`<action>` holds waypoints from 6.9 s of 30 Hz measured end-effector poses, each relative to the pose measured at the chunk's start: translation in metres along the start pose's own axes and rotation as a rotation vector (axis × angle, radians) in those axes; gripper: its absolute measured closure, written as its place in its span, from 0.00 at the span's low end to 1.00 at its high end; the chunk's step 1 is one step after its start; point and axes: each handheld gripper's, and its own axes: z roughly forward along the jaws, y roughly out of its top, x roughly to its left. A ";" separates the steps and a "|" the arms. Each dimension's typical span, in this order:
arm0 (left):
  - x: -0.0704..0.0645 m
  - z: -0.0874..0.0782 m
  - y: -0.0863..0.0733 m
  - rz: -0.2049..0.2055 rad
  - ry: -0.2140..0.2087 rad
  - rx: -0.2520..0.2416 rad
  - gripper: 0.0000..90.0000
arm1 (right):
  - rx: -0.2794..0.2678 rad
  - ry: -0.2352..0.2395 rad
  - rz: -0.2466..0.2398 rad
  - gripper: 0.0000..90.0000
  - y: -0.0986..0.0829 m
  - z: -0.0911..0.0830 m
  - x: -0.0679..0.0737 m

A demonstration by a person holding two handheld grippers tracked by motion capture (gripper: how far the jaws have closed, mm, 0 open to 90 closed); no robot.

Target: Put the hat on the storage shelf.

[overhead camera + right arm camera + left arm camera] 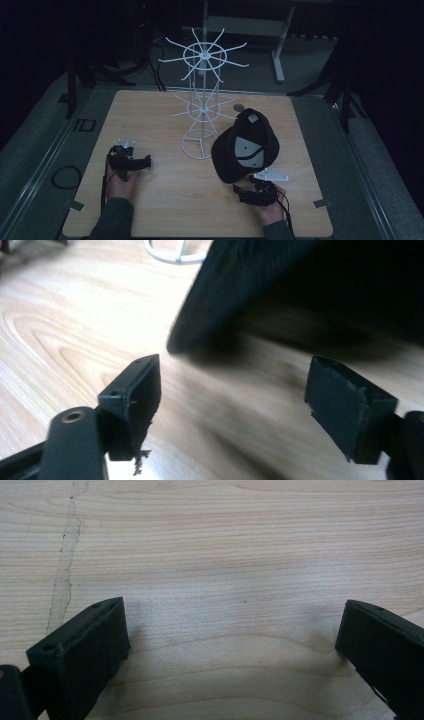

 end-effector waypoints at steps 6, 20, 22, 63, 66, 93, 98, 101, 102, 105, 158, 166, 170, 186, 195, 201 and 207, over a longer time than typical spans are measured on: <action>0.000 0.000 0.000 -0.002 0.002 0.000 0.01 | -0.027 -0.007 0.006 0.36 0.006 0.011 0.009; 0.000 0.000 0.000 -0.001 0.002 0.001 0.01 | -0.056 -0.053 0.042 0.54 0.015 0.036 0.019; 0.000 0.000 0.000 -0.003 0.002 0.000 0.01 | -0.061 -0.062 0.050 0.58 0.016 0.037 0.019; 0.000 0.000 0.000 -0.002 0.002 0.001 0.01 | -0.175 -0.114 0.072 0.89 0.026 0.017 0.004; 0.000 0.000 0.000 -0.003 0.002 0.001 0.01 | -0.177 -0.137 0.057 0.90 0.029 0.014 0.002; -0.001 0.000 0.000 -0.002 0.003 0.002 0.01 | -0.125 -0.278 -0.125 0.91 0.057 -0.003 -0.017; 0.000 0.000 0.000 0.001 0.003 0.002 0.01 | -0.119 -0.295 -0.146 0.91 0.064 -0.006 -0.020; 0.000 0.000 0.000 0.001 0.004 0.002 0.01 | -0.113 -0.305 -0.159 0.91 0.067 -0.007 -0.021; 0.000 0.000 0.000 0.001 0.003 0.002 0.01 | -0.112 -0.307 -0.167 0.91 0.068 -0.007 -0.021; 0.000 0.000 0.000 0.001 0.003 0.002 0.01 | -0.110 -0.314 -0.184 0.91 0.072 -0.008 -0.022; -0.001 0.000 0.000 -0.006 0.004 -0.002 0.01 | -0.115 -0.312 -0.269 0.91 0.113 -0.011 -0.028; -0.001 0.000 0.000 -0.006 0.004 -0.002 0.01 | -0.112 -0.312 -0.280 0.91 0.116 -0.011 -0.028; -0.001 0.000 0.000 -0.005 0.004 -0.001 0.01 | -0.113 -0.313 -0.286 0.91 0.119 -0.012 -0.027; -0.001 0.000 0.001 -0.006 0.003 -0.001 0.01 | -0.123 -0.318 -0.309 0.91 0.130 -0.017 -0.026; -0.001 0.000 0.001 -0.006 0.003 -0.001 0.01 | -0.130 -0.322 -0.323 0.91 0.137 -0.019 -0.024; -0.001 0.000 0.001 -0.006 0.003 -0.001 0.01 | -0.135 -0.319 -0.326 0.91 0.141 -0.020 -0.022; -0.001 0.000 0.001 -0.006 0.003 0.000 0.01 | -0.140 -0.320 -0.334 0.91 0.145 -0.022 -0.021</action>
